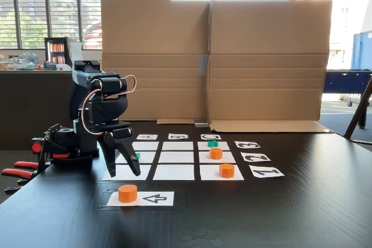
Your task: Pick up the round, orange token and place it in the grid on square B2.
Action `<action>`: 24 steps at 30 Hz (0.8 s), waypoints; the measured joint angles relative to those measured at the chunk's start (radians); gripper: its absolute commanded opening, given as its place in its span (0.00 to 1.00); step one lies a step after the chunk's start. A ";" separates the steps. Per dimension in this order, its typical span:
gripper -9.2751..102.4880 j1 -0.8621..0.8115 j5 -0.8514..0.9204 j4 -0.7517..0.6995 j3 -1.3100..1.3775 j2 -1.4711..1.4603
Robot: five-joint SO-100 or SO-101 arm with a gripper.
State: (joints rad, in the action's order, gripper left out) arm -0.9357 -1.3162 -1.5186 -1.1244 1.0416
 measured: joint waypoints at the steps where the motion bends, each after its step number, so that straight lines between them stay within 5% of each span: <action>1: 0.55 0.005 0.000 0.000 0.011 -0.017; 24: 0.54 0.040 -0.017 0.002 0.112 -0.138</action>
State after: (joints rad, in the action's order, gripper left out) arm -0.8958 -1.3330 -1.5171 -1.0124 0.9035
